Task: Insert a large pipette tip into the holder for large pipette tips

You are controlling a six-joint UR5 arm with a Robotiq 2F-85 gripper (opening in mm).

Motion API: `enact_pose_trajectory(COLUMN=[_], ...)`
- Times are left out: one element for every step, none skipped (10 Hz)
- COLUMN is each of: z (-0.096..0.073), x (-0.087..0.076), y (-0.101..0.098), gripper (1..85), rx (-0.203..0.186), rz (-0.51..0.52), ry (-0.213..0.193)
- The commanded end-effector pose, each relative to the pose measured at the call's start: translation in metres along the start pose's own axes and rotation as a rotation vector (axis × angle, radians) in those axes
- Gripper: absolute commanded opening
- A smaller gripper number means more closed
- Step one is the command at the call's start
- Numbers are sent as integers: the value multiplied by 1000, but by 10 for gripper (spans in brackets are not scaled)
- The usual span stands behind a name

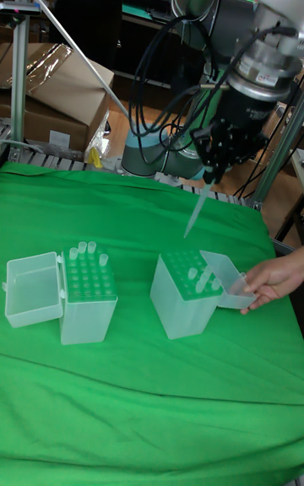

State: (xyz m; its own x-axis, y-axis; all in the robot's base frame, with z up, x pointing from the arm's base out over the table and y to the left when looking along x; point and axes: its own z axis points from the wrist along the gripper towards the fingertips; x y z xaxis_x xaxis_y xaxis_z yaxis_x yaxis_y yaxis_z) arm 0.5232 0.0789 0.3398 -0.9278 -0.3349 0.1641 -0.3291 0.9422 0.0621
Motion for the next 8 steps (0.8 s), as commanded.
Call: enact_pose_trajectory(z=[-9,-9,-10,-10,-10,-5,1,5], x=[-4,-9,-10,-10,-13,-21,-28,-34], y=[-1,-9,-20,-26,-28,-52,-77,-90], gripper=[13,10,10,10,10,10,10,10], rx=[-17,12,51,75,63,36,28,32], rz=[95,174,242,247,197,143,106,83], ry=[-22,-42,-55,-56,-60,-63,-63,-63])
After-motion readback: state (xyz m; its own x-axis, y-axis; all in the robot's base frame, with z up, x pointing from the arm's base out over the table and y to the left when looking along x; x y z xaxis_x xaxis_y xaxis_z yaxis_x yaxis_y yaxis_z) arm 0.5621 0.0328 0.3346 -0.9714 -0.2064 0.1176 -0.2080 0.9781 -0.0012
